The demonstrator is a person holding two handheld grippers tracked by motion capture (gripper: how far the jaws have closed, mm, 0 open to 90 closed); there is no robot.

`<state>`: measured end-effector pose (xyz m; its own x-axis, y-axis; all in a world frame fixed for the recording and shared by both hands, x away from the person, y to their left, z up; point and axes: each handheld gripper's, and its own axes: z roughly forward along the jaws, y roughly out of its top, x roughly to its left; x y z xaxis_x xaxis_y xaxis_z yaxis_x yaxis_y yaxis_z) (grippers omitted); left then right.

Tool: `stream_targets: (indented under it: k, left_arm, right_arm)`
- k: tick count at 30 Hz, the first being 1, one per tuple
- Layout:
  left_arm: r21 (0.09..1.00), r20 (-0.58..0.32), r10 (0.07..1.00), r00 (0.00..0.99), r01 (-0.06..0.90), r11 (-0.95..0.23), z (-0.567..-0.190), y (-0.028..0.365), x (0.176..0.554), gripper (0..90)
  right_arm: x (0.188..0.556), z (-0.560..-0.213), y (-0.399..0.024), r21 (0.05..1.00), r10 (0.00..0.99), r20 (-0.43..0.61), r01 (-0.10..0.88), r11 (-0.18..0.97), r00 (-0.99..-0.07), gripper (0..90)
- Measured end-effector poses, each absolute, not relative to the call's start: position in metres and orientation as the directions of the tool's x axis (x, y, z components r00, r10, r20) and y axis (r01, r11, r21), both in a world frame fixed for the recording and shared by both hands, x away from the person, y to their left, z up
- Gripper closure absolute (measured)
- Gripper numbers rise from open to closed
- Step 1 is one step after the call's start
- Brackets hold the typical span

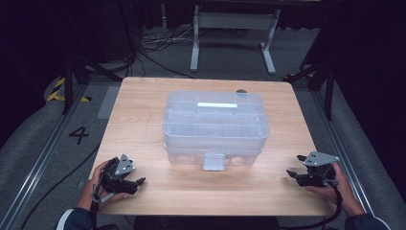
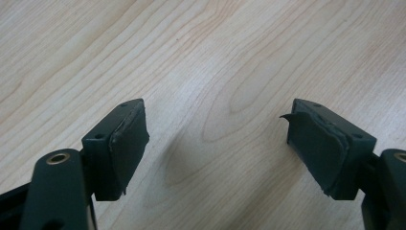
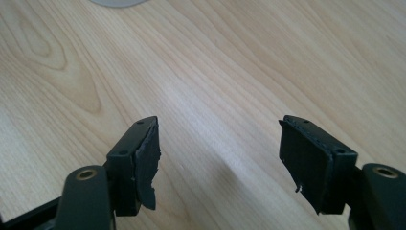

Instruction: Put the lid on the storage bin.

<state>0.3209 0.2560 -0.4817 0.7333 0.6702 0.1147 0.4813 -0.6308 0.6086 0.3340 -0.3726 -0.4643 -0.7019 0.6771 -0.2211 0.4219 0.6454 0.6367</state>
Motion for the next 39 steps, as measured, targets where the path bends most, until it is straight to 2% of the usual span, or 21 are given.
stream_targets:
  k: [6,15,17,39]
  left_arm:
    - [0.627,0.083,0.68,0.728,0.493,-0.604,-0.485,0.262,0.321,20.6]
    - [0.66,0.003,0.7,0.714,0.525,-0.538,-0.491,0.272,0.321,17.7]
    - [0.684,-0.037,0.719,0.694,0.542,-0.488,-0.496,0.277,0.321,16.0]
    - [0.683,-0.035,0.747,0.664,0.561,-0.468,-0.496,0.276,0.317,15.2]
  right_arm:
    - [0.331,-0.474,-0.383,0.651,0.7,-0.184,0.448,0.613,-0.69,30.4]
    - [0.329,-0.487,-0.398,0.702,0.749,-0.048,0.511,0.496,-0.66,25.4]
    - [0.329,-0.492,-0.403,0.727,0.765,0.015,0.532,0.434,-0.643,24.2]
    - [0.329,-0.492,-0.403,0.726,0.772,0.01,0.536,0.431,-0.635,22.1]
